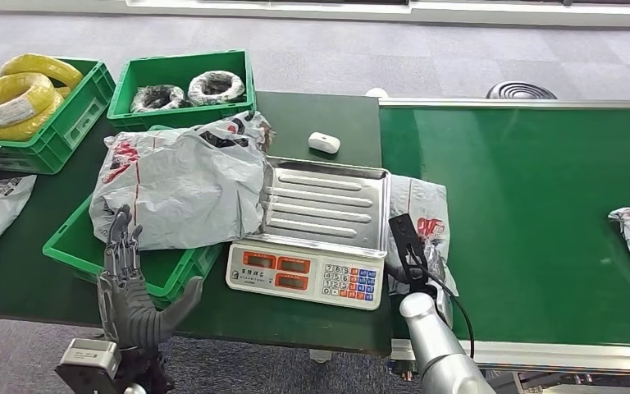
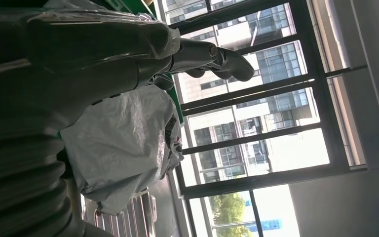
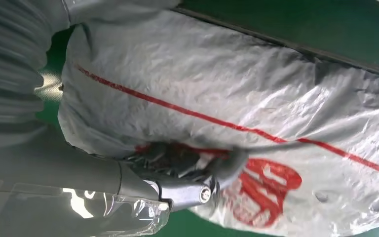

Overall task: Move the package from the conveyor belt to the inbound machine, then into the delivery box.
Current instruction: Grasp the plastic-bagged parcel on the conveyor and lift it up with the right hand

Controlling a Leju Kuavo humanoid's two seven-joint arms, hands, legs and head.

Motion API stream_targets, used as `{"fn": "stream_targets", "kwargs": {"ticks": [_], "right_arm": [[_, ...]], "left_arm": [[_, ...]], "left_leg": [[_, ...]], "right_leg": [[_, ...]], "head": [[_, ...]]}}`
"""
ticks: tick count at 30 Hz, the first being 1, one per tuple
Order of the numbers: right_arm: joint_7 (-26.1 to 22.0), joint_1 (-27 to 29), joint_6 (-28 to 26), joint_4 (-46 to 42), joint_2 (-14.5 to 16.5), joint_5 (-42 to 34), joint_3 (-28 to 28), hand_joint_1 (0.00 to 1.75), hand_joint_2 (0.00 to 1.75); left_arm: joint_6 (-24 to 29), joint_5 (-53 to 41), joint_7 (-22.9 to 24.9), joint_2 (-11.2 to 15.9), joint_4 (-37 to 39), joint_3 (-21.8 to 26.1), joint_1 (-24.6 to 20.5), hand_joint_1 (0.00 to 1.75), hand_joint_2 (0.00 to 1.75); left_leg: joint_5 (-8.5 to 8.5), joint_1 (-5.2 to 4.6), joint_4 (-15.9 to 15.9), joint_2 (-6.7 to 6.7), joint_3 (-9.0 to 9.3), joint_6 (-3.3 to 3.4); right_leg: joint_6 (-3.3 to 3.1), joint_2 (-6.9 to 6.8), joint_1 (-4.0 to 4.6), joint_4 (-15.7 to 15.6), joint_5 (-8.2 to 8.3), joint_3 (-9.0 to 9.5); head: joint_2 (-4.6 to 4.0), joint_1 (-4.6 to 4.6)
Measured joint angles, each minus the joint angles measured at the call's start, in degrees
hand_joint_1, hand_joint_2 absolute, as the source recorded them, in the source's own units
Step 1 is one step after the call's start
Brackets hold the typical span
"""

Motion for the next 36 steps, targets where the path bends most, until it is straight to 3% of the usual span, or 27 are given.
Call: {"fn": "stream_targets", "kwargs": {"ticks": [15, 21, 27, 32, 36], "right_arm": [[-0.24, 0.10, 0.13, 2.30, -1.20, 2.65, -1.56, 1.75, 1.75], [-4.27, 1.27, 0.37, -0.08, -0.31, 5.91, -1.41, 1.75, 1.75], [-4.74, 10.67, 3.31, -23.94, 2.68, 11.32, 4.17, 1.75, 1.75], [-4.24, 15.83, -1.50, -47.98, 2.86, 16.69, 10.08, 1.75, 1.75], [-4.27, 16.38, -3.11, -59.57, 2.67, 18.45, 12.27, 1.75, 1.75]], "left_arm": [[0.10, 0.44, 0.20, 0.00, 1.93, 0.01, -2.43, 0.00, 1.75], [0.70, 0.39, -0.13, 0.00, 2.10, 0.08, -2.16, 0.00, 1.75], [1.32, -0.80, -0.98, -0.02, 1.54, 0.69, -0.36, 0.00, 1.75], [1.67, -0.98, -2.67, -0.20, 1.38, 0.99, 1.32, 0.00, 1.75], [2.24, -0.99, -3.05, -0.57, 1.40, 0.93, 1.48, 0.00, 1.75]], "left_leg": [[-0.08, 0.02, 0.03, -0.11, -0.33, 0.02], [-0.08, 0.02, 0.03, -0.10, -0.59, 0.02], [-0.01, 0.01, 0.04, -0.11, -1.14, 0.01], [-0.01, 0.01, 0.04, 0.01, -1.37, -0.01], [-0.03, 0.02, 0.04, 0.04, -1.38, -0.03]], "right_leg": [[0.05, -0.06, 0.03, 0.00, -0.03, -0.39], [0.05, -0.06, 0.02, 0.02, -0.03, -0.56], [0.02, -0.07, 0.01, 0.12, 0.01, -0.81], [0.01, 0.01, 0.02, 0.16, 0.01, -1.13], [0.00, 0.02, 0.02, 0.15, 0.01, -1.15]], "head": [[0.00, -0.01], [0.01, 0.01], [0.00, -0.01], [0.00, -0.02], [0.01, -0.01]]}}
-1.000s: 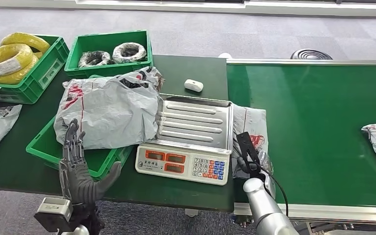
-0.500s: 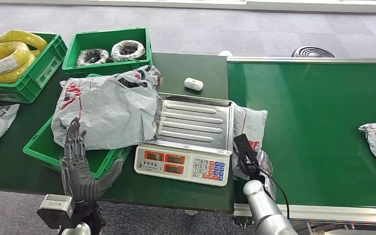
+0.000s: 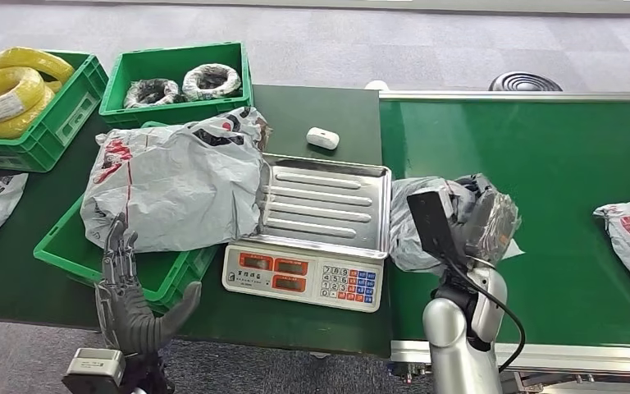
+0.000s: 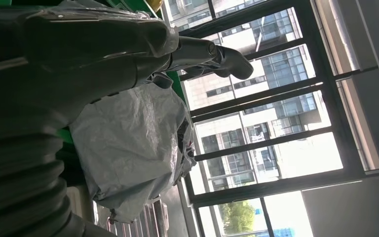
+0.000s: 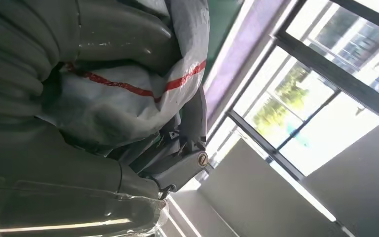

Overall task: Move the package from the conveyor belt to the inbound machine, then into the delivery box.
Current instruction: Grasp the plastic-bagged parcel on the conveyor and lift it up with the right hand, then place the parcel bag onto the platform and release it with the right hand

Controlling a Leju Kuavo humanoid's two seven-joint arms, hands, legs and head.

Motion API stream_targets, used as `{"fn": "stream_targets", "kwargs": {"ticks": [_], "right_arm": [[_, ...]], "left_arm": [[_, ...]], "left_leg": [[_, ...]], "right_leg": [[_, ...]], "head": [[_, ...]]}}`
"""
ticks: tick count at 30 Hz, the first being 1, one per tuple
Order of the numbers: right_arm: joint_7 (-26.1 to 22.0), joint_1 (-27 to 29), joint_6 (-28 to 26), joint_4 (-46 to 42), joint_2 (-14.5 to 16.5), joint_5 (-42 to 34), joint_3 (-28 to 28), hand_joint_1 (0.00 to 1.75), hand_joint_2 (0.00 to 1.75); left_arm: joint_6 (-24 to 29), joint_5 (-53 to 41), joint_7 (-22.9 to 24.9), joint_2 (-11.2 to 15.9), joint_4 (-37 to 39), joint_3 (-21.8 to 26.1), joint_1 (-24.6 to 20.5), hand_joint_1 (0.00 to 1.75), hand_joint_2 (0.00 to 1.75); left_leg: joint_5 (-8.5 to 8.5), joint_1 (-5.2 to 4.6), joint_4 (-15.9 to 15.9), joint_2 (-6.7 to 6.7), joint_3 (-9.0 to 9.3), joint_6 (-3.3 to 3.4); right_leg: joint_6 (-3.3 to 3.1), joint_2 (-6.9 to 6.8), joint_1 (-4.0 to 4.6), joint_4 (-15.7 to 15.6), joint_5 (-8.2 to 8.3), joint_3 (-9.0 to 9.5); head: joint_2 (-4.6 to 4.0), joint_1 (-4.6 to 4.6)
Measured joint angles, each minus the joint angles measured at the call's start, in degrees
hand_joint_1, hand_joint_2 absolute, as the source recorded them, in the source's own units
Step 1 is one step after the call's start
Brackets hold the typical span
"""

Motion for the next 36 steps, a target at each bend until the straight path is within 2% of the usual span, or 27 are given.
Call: {"fn": "stream_targets", "kwargs": {"ticks": [6, 13, 19, 24, 33, 35, 36], "right_arm": [[0.15, -1.01, -1.31, -5.88, -0.84, 0.52, 1.93, 1.75, 1.75], [-0.05, -4.32, -0.16, -5.75, -1.29, -1.05, 3.50, 1.75, 1.75], [-4.04, -13.16, 4.94, 3.73, -1.56, -1.74, 6.45, 1.75, 1.75], [-4.30, -20.58, 6.00, 14.22, -0.34, -1.23, 9.72, 1.75, 1.75], [-5.75, -25.11, 7.00, 23.78, 1.77, -3.88, 13.59, 1.73, 1.75], [-7.90, -25.28, 8.25, 25.25, 2.07, -6.82, 13.96, 1.17, 1.75], [-9.16, -25.30, 8.84, 25.92, 2.21, -8.43, 14.10, 0.74, 1.75]], "left_arm": [[0.21, 0.06, -0.03, -0.38, -0.01, -0.02, -0.14, 0.00, 1.75], [0.24, 0.41, 0.15, -0.57, 0.37, -0.07, -1.72, 0.00, 1.75], [-0.22, 1.74, 0.14, -0.57, 1.94, -0.79, -4.26, 0.00, 1.75], [0.17, 2.42, -0.01, -0.57, 3.19, -1.49, -5.75, 0.00, 1.75], [0.88, 2.45, 0.04, -0.49, 3.66, -2.04, -6.09, 0.00, 1.75], [0.75, 2.53, 0.10, -0.34, 3.72, -2.13, -6.12, 0.00, 1.75], [0.65, 2.66, 0.13, -0.25, 3.79, -2.17, -6.14, 0.00, 1.75]], "left_leg": [[0.07, 0.00, 0.00, 0.00, 0.06, 0.00], [0.07, 0.00, 0.00, 0.00, 0.08, -0.01], [0.13, 0.00, 0.00, 0.01, 0.08, -0.08], [0.17, 0.00, 0.00, -0.05, 0.08, -0.12], [0.17, 0.01, 0.00, -0.05, -0.09, -0.13], [0.17, 0.01, 0.00, -0.03, -0.09, -0.13], [0.17, 0.01, 0.00, -0.03, -0.09, -0.13]], "right_leg": [[-0.03, 0.00, -0.01, 0.00, 0.04, 0.09], [-0.04, 0.00, 0.00, 0.02, 0.06, 0.12], [-0.06, 0.01, 0.02, 0.11, 0.08, 0.11], [-0.08, -0.01, 0.02, 0.15, 0.09, 0.06], [-0.08, -0.01, 0.02, 0.16, 0.09, -0.11], [-0.08, -0.01, 0.01, 0.16, 0.09, -0.11], [-0.08, -0.01, 0.01, 0.16, 0.09, -0.11]], "head": [[-0.01, 0.01], [0.00, 0.00], [-0.01, 0.01], [0.00, 0.01], [0.00, 0.01], [0.00, 0.01], [0.00, 0.01]]}}
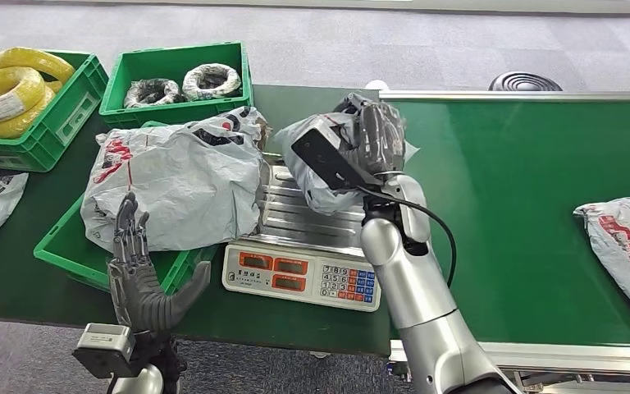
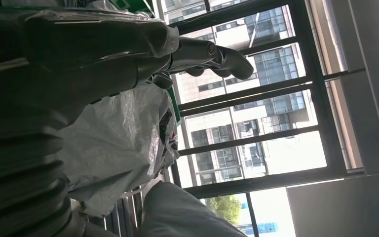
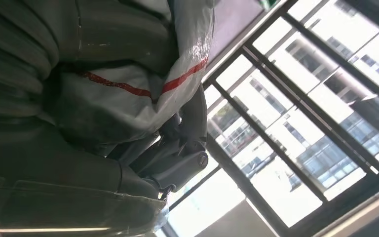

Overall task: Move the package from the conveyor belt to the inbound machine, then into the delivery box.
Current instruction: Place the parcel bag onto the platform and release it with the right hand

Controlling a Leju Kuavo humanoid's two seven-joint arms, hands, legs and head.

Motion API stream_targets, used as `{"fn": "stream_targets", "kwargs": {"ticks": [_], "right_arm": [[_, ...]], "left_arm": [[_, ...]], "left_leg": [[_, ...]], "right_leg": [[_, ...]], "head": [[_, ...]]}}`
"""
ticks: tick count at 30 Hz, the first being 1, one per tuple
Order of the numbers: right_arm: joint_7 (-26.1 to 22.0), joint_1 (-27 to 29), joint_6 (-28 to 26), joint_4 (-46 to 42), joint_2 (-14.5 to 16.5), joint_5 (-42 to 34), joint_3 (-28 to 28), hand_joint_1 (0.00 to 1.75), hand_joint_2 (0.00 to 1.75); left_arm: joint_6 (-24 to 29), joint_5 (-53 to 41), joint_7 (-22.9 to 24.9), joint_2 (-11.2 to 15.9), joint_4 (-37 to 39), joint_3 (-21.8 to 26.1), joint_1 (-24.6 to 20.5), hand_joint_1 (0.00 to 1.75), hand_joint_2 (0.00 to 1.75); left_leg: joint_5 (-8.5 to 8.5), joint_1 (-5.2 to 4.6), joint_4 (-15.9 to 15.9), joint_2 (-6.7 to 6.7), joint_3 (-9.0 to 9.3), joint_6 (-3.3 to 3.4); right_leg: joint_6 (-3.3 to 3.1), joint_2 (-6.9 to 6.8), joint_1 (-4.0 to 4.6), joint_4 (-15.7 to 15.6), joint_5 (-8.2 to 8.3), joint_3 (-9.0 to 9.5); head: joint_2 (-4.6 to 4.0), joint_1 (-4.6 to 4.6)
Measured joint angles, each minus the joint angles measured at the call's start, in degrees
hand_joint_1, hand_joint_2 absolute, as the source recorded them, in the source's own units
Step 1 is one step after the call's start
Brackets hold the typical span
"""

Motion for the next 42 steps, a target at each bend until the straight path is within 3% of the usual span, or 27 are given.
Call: {"fn": "stream_targets", "kwargs": {"ticks": [1, 3, 16, 27, 34, 39, 42], "right_arm": [[-1.27, -0.02, 0.49, 0.68, 0.15, -1.60, 0.12, 0.31, 1.75], [-3.28, -0.11, 0.90, 2.04, 0.40, -4.16, 0.29, 0.00, 1.75], [-6.56, 0.49, -2.37, 6.54, 0.78, -11.10, 0.24, 0.00, 1.75], [-7.73, 8.94, -3.18, -5.17, -1.06, -16.97, -2.08, 0.00, 1.75], [-10.16, 16.34, -3.96, -11.29, -1.75, -21.24, -5.56, 0.00, 1.75], [-10.72, 17.49, -3.91, -11.80, -1.88, -21.94, -6.28, 0.00, 1.75], [-11.01, 19.46, -3.83, -11.85, -2.06, -22.75, -7.64, 0.00, 1.75]], "left_arm": [[-0.15, 0.16, 0.02, 0.09, 0.09, -0.04, -0.02, 0.00, 1.75], [-0.39, 0.49, -0.02, 0.27, 0.28, -0.11, -0.03, 0.00, 1.75], [0.38, 0.97, -0.16, 1.08, 0.68, -0.20, 0.14, 0.00, 1.75], [1.95, -5.39, -0.04, 1.86, -1.53, 1.56, -0.48, 0.00, 1.75], [0.31, -9.85, 2.62, 2.52, -3.77, 4.72, -6.40, 0.00, 1.75], [-0.21, -9.81, 3.33, 2.66, -4.03, 5.42, -8.08, 0.00, 1.75], [-2.15, -10.67, 6.27, 3.00, -4.04, 6.18, -13.95, 0.00, 1.75]], "left_leg": [[0.00, 0.00, 0.00, 0.00, 0.00, 0.00], [0.00, 0.00, 0.00, 0.00, 0.00, 0.00], [0.00, 0.00, 0.00, 0.01, 0.01, 0.00], [0.00, 0.00, 0.01, 0.00, 0.01, 0.00], [0.01, 0.00, 0.01, -0.01, 0.02, 0.00], [0.01, 0.00, 0.01, 0.00, 0.02, -0.01], [0.02, 0.00, 0.01, 0.01, 0.03, -0.01]], "right_leg": [[0.00, 0.00, 0.00, 0.00, 0.00, 0.00], [0.00, 0.00, 0.00, 0.00, 0.00, 0.00], [0.00, 0.00, 0.00, 0.00, 0.00, -0.01], [0.00, 0.00, 0.00, -0.02, 0.00, -0.03], [-0.03, -0.01, 0.00, -0.01, 0.02, -0.02], [-0.04, -0.01, 0.00, 0.00, 0.03, -0.02], [-0.05, -0.01, 0.00, 0.00, 0.03, -0.02]], "head": [[0.00, -0.01], [0.00, 0.00], [0.00, 0.00], [0.00, -0.01], [0.00, -0.01], [0.00, 0.01], [0.00, -0.01]]}}
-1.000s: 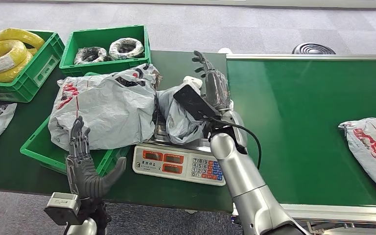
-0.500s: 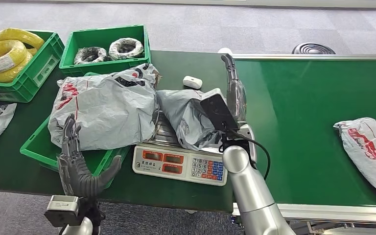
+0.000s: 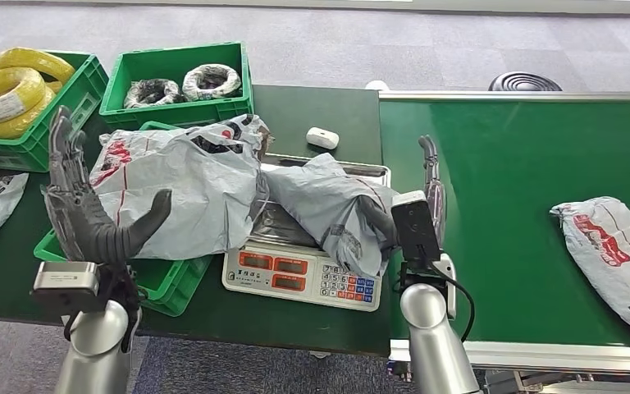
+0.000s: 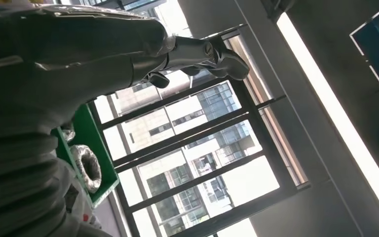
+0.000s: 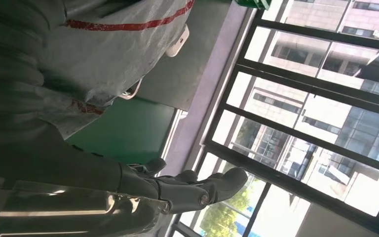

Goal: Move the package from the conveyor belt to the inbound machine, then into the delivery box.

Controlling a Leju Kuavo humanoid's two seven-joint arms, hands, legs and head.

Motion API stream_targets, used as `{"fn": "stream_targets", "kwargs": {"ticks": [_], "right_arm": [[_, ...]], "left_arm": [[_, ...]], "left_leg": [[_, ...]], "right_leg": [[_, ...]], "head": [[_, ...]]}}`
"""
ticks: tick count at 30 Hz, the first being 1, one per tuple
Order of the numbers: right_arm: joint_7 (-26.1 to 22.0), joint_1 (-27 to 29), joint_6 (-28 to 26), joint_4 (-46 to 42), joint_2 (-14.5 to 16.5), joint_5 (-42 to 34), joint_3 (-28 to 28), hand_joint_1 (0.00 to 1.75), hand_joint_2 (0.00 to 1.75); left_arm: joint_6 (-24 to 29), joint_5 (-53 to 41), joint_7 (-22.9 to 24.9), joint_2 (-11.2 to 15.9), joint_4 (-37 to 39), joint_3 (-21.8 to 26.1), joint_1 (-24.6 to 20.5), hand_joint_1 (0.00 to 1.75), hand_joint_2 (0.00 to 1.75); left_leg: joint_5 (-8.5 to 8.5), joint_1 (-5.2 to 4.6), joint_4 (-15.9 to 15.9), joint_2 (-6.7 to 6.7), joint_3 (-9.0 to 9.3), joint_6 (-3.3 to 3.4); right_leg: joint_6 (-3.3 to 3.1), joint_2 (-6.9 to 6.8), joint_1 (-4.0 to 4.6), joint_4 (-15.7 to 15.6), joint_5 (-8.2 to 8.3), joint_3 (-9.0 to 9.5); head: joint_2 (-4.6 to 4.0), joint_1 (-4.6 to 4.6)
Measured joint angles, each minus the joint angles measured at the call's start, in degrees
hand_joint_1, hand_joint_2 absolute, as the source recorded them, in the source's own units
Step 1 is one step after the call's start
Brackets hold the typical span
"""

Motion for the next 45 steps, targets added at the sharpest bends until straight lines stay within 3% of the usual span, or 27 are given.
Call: {"fn": "stream_targets", "kwargs": {"ticks": [2, 5, 10, 20, 29, 45], "right_arm": [[-0.19, 1.14, 0.05, 0.05, -0.06, -0.53, -0.86, 0.00, 1.75], [-0.28, 1.56, 0.09, 0.24, -0.06, -0.78, -1.20, 0.00, 1.75], [-0.41, 2.17, 0.32, 0.83, -0.04, -0.86, -1.37, 0.00, 1.75], [-0.33, 3.31, 0.80, 1.26, -0.01, -0.39, -1.81, 0.00, 1.75], [0.37, 4.67, 0.04, -0.78, -0.18, -0.34, -3.50, 0.00, 1.75], [0.67, 11.11, -0.05, -14.15, -0.21, 1.11, -5.39, 0.00, 1.75]], "left_arm": [[-1.70, -1.69, 2.57, 0.16, 0.20, -0.17, -4.36, 0.00, 1.75], [-3.93, -5.48, 5.53, 0.05, 1.29, -2.00, -7.13, 0.00, 1.75], [-8.00, -13.44, 10.93, -1.18, 6.47, -8.18, -12.86, 0.00, 1.75], [-14.63, -15.88, 14.44, -4.92, 19.90, -17.67, -22.02, 0.00, 1.75], [-15.09, -18.34, 15.66, -6.77, 33.71, -21.73, -25.54, 0.00, 1.75], [-11.34, -29.08, 14.44, -10.68, 63.36, -28.93, -25.77, 0.00, 1.75]], "left_leg": [[0.00, 0.00, 0.01, 0.01, 0.00, 0.00], [0.00, 0.00, 0.03, -0.01, 0.00, 0.00], [0.00, 0.00, 0.04, 0.00, 0.00, 0.00], [0.00, 0.00, 0.07, 0.02, 0.00, 0.01], [0.00, 0.00, 0.07, 0.05, 0.00, 0.01], [-0.01, -0.01, 0.06, 0.04, -0.03, 0.01]], "right_leg": [[0.00, 0.00, 0.00, 0.00, 0.00, -0.01], [0.00, 0.00, -0.01, -0.01, 0.00, -0.03], [0.00, 0.02, -0.02, -0.01, 0.03, -0.02], [-0.01, 0.04, -0.02, -0.01, 0.06, -0.04], [-0.01, 0.04, -0.02, -0.01, 0.06, -0.04], [0.00, 0.03, -0.03, -0.01, 0.05, -0.03]], "head": [[0.00, 0.00], [0.00, 0.00], [0.00, 0.01], [0.00, 0.00], [0.00, -0.01], [0.00, -0.01]]}}
